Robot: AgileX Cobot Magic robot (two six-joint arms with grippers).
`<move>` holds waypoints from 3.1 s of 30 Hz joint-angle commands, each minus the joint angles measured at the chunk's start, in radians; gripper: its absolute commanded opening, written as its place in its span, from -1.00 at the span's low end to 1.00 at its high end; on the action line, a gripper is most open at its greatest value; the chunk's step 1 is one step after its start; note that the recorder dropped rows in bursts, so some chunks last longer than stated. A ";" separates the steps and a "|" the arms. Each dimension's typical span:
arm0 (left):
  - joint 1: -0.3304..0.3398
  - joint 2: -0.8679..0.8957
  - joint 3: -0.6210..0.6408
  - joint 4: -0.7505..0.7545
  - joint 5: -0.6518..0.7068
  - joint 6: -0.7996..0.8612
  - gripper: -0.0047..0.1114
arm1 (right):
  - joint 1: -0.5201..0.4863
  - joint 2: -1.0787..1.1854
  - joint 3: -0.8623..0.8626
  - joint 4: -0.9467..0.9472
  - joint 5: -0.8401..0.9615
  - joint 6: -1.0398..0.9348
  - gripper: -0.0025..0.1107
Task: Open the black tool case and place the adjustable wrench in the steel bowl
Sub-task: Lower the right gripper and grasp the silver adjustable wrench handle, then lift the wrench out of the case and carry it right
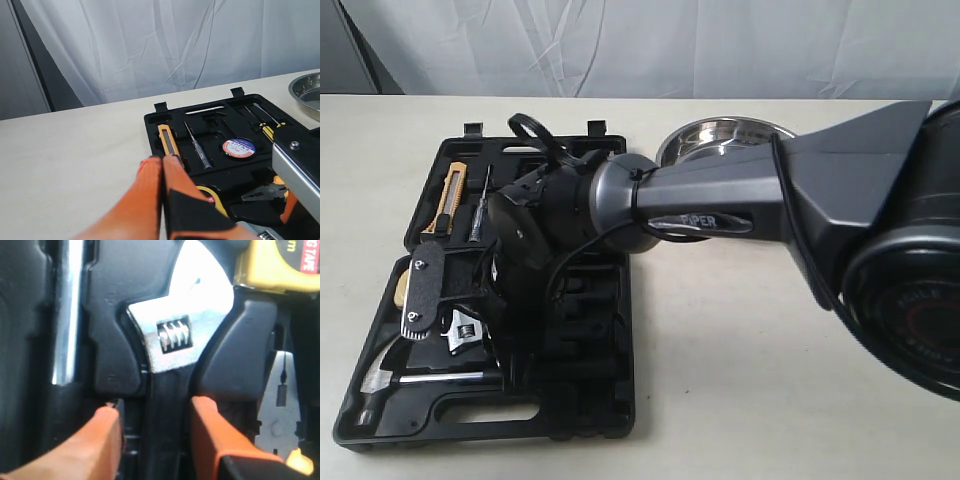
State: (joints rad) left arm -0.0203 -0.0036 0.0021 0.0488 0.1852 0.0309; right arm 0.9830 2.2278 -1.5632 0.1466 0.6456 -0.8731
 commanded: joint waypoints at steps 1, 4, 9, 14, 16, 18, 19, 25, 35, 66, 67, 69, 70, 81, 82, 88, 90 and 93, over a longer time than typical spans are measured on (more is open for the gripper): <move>-0.001 0.004 -0.002 -0.002 -0.005 -0.001 -0.91 | -0.005 0.049 0.012 -0.013 0.031 -0.005 -0.32; -0.001 0.004 -0.002 -0.002 -0.005 -0.001 -0.91 | -0.005 0.049 0.012 -0.013 0.048 -0.005 -0.74; -0.001 0.004 -0.002 -0.002 -0.005 -0.001 -0.91 | -0.005 0.049 0.012 -0.015 0.070 -0.003 -0.96; -0.001 0.004 -0.002 -0.002 -0.005 -0.001 -0.91 | -0.005 0.026 0.012 -0.015 0.083 -0.003 -0.96; -0.001 0.004 -0.002 -0.002 -0.005 -0.001 -0.91 | -0.005 0.004 0.012 -0.015 0.077 -0.003 -0.96; -0.001 0.004 -0.002 -0.002 -0.005 -0.001 -0.91 | -0.005 -0.017 0.012 -0.013 0.075 -0.003 -0.96; -0.001 0.004 -0.002 -0.002 -0.005 -0.001 -0.91 | -0.005 -0.028 0.012 -0.010 0.075 -0.003 -0.96; -0.001 0.004 -0.002 -0.002 -0.005 -0.001 -0.91 | -0.005 -0.073 0.012 0.061 0.068 0.002 -0.96; -0.001 0.004 -0.002 -0.002 -0.005 -0.001 -0.91 | -0.005 -0.091 0.012 0.105 0.025 0.002 -0.96; -0.001 0.004 -0.002 -0.002 -0.005 -0.001 -0.91 | -0.005 -0.169 0.012 0.100 -0.058 0.022 -0.96; -0.001 0.004 -0.002 -0.002 -0.005 -0.001 -0.91 | -0.005 -0.178 0.012 0.078 -0.058 0.037 -0.96; -0.001 0.004 -0.002 -0.002 -0.005 -0.001 -0.91 | -0.005 -0.189 0.012 0.011 -0.062 0.088 -0.96; -0.001 0.004 -0.002 -0.002 -0.005 -0.001 -0.91 | -0.008 -0.196 0.012 -0.051 -0.070 0.136 -0.96; -0.001 0.004 -0.002 -0.002 -0.005 -0.001 -0.91 | -0.326 -0.213 0.012 -0.279 -0.112 0.527 -0.97; -0.001 0.004 -0.002 -0.002 -0.005 -0.001 -0.91 | -0.369 -0.213 0.012 -0.279 -0.118 0.545 -0.97; -0.001 0.004 -0.002 -0.002 -0.005 -0.001 -0.91 | -0.573 -0.198 0.012 -0.274 -0.219 0.584 -0.97; -0.001 0.004 -0.002 -0.002 -0.005 -0.001 -0.91 | -0.614 -0.181 0.012 -0.274 -0.253 0.584 -0.97; -0.001 0.004 -0.002 -0.002 -0.005 -0.001 -0.91 | -0.658 -0.137 0.012 -0.269 -0.282 0.584 -0.97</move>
State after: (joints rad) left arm -0.0203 -0.0036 0.0021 0.0488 0.1852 0.0309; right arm 0.3547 2.0600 -1.5462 -0.1257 0.4141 -0.2925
